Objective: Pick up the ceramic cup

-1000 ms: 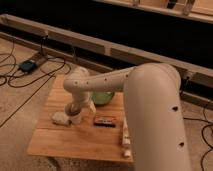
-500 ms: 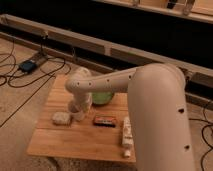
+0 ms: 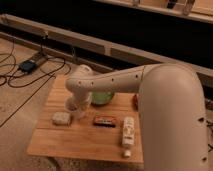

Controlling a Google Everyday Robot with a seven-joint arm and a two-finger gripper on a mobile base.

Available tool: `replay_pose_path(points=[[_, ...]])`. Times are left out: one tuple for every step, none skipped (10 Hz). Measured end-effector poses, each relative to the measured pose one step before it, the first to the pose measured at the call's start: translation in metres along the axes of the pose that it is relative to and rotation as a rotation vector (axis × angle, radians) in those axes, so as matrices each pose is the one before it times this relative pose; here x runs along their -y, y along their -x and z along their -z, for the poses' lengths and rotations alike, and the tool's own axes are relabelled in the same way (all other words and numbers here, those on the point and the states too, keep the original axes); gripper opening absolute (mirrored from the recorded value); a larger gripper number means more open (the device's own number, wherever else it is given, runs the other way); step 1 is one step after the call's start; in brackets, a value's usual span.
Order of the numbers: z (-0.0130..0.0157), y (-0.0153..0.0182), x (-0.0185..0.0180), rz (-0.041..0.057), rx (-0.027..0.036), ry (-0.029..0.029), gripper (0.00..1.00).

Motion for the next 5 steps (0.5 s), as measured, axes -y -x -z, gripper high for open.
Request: replay_pose_path(points=[[0.01298,0.00064,0.00081,-0.00482,-0.01811,-0.01089,0.00],[0.01029,0.00099,0.00110,-0.00405,-0.01394,-0.00570,0.00],[0.01501,0.00217,0.00069,-0.00990,-0.01882,-0.00408,0.00],[0.01499,0.00162,-0.00087,-0.01012,-0.02206,-0.00071,0.00],[0.01139,0.00122,-0.00110,-0.00636,-0.01730,0.00139,0.00]])
